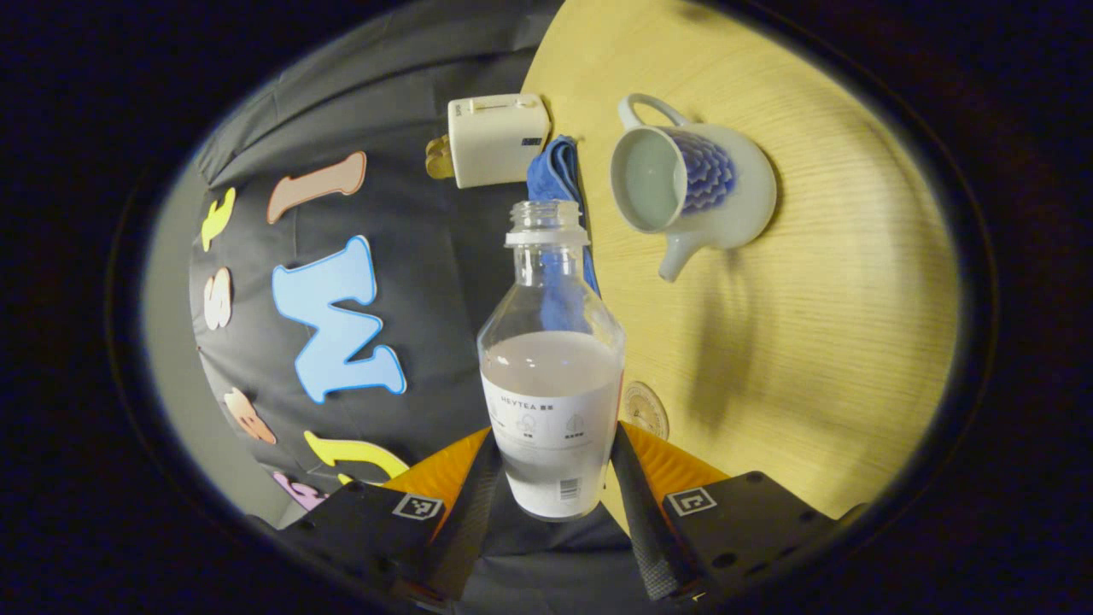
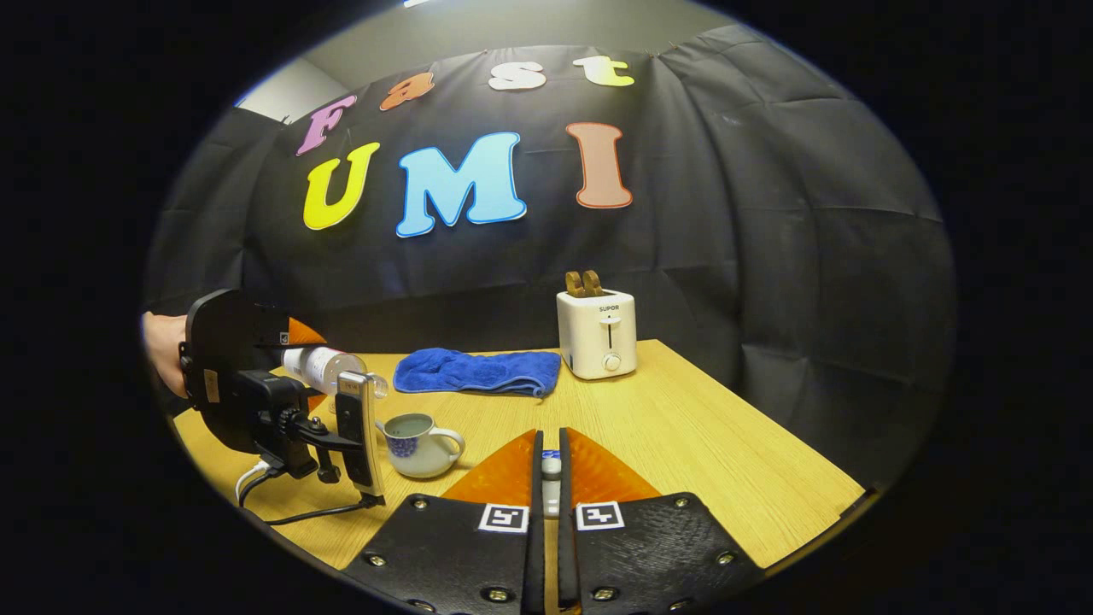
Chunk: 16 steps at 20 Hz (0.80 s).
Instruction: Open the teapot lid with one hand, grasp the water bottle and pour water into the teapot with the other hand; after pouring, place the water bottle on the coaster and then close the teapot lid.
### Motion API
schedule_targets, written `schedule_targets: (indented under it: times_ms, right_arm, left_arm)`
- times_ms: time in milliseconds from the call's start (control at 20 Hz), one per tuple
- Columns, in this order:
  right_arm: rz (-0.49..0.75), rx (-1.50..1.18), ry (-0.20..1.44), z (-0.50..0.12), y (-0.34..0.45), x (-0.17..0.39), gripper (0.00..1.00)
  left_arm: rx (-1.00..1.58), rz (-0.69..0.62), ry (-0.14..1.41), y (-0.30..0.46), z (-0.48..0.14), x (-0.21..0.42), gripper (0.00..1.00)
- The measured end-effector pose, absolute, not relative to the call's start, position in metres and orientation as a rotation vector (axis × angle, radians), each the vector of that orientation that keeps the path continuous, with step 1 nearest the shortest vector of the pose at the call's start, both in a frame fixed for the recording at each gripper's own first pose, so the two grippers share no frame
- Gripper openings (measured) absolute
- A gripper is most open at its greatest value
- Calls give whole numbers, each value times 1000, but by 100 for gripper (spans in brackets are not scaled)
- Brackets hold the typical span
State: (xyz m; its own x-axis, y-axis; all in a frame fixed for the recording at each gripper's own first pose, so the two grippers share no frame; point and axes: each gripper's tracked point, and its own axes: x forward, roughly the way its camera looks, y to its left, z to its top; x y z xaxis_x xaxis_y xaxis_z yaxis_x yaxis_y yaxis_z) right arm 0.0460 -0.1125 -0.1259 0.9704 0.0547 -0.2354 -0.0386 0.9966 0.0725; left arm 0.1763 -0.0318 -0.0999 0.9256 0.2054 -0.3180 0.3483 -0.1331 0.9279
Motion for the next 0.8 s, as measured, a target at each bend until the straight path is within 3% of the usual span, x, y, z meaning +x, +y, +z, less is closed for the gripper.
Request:
schedule_targets:
  times_ms: [800]
  right_arm:
    - [54,81,256,-132,-112,44,6]
  left_arm:
    - [1973,-143,402,-47,-96,190,87]
